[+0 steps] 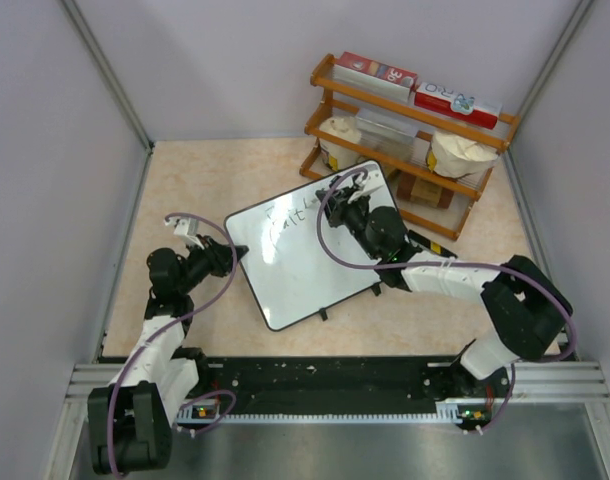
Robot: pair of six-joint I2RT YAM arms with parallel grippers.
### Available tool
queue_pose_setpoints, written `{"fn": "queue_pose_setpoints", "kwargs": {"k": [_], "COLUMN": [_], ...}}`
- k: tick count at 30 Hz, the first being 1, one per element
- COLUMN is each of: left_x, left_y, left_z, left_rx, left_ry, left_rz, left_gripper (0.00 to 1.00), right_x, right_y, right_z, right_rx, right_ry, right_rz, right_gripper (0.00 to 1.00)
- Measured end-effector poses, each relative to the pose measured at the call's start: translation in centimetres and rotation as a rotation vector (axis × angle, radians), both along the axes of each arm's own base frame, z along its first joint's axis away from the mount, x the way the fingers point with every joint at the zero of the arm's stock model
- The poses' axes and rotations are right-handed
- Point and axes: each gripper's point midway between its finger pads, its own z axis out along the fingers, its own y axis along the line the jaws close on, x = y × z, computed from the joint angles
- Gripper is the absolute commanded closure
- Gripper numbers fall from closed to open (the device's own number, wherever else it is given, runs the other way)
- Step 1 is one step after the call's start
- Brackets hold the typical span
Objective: Write a sentence on the whiteboard
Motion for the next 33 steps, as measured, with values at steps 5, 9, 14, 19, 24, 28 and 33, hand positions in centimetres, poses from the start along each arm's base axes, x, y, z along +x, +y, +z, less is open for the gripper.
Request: {"fn": "queue_pose_setpoints", "kwargs": {"k": [5, 9, 14, 19, 24, 28, 33], "left_x": [0.0, 0.0, 0.0, 0.0, 0.0, -0.1, -0.1], "left_y": [0.0, 0.0, 0.0, 0.0, 0.0, -0.1, -0.1], "left_z": [-0.1, -0.1, -0.1, -0.1, 0.0, 0.0, 0.0], "left_rx": [0.0, 0.0, 0.0, 0.0, 0.0, 0.0, 0.0], "left_ry": [0.002, 0.002, 0.001, 0.002, 0.0, -0.002, -0.003], "left_rz": [0.0, 0.0, 0.0, 0.0, -0.001, -0.004, -0.007], "left_gripper": [1.0, 1.0, 1.0, 1.0, 1.0, 1.0, 1.0], "right_x": [-0.7, -1.2, -1.5, -1.5, -1.0, -0.6, -0.1], "right_y": [-0.4, -0.7, -0.8, -0.8, -0.4, -0.2, 0.0], "right_z": [-0.8, -1.2, -1.4, -1.3, -0.8, -0.3, 0.0], "right_rx": [0.021, 0.028, 0.031, 0.03, 0.022, 0.018, 0.009], "right_ry": [0.022, 0.031, 0.038, 0.038, 0.039, 0.034, 0.028], "right_rz": [0.008, 0.016, 0.021, 0.021, 0.019, 0.012, 0.001], "right_gripper": [1.0, 1.0, 1.0, 1.0, 1.0, 1.0, 1.0]}}
